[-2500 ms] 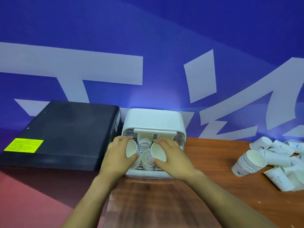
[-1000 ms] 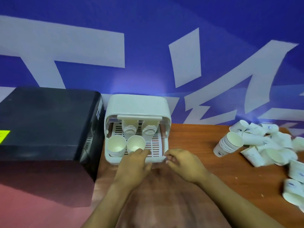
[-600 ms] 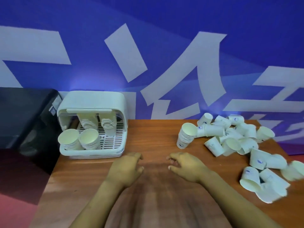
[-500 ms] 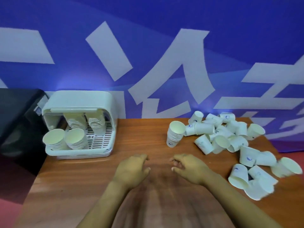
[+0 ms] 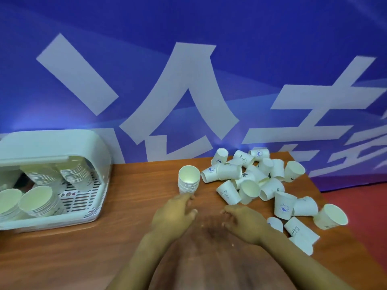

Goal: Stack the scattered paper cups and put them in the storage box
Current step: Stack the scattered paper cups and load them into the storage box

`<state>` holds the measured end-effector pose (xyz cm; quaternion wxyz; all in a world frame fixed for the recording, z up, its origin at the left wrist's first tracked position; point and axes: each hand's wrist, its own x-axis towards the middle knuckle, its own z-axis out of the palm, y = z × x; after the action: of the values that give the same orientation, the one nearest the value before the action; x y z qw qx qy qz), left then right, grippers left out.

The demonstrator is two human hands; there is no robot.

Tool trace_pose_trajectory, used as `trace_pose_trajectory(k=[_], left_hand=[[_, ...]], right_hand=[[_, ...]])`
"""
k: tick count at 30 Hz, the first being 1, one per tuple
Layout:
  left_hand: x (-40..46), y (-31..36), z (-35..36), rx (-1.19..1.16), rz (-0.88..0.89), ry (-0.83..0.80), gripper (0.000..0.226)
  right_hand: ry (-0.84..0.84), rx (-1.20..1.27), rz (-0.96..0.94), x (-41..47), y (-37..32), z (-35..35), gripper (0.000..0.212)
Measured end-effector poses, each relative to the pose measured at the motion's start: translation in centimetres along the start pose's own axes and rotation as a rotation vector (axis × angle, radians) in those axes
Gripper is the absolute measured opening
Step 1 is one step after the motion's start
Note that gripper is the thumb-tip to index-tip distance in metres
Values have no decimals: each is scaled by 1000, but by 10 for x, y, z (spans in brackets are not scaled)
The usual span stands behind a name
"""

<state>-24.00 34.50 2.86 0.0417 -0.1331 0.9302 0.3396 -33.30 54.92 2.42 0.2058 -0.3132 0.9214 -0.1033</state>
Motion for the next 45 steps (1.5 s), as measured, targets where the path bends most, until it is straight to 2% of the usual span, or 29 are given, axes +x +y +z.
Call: trace_pose_trajectory(k=[6,13,19,24,30,36,39,45], left_hand=[[33,29,41,53,41,-85,43],[72,66,74,270,82,-66,54],[105,86,99,357,3,-162,62],[133,94,109,473,1,-162,73],[165,87,128,585,46,-131,71],[193,84,148,764,26,-183,72],[199,77,151,786,3,-191,78],[191,77,146,746,66,-174,61]], right_hand=[[36,-1,66,17,49,-28,43],[129,17,71,55,110,-30,55],[90,-35,92,76,147,-32,69],[26,3,78,91,169,-30,78],[1,31,63,109,178,-19,90],[25,39,32,114,187,-8,89],[25,49,16,117,190,-8,89],[4,80,11,114,191,-13,88]])
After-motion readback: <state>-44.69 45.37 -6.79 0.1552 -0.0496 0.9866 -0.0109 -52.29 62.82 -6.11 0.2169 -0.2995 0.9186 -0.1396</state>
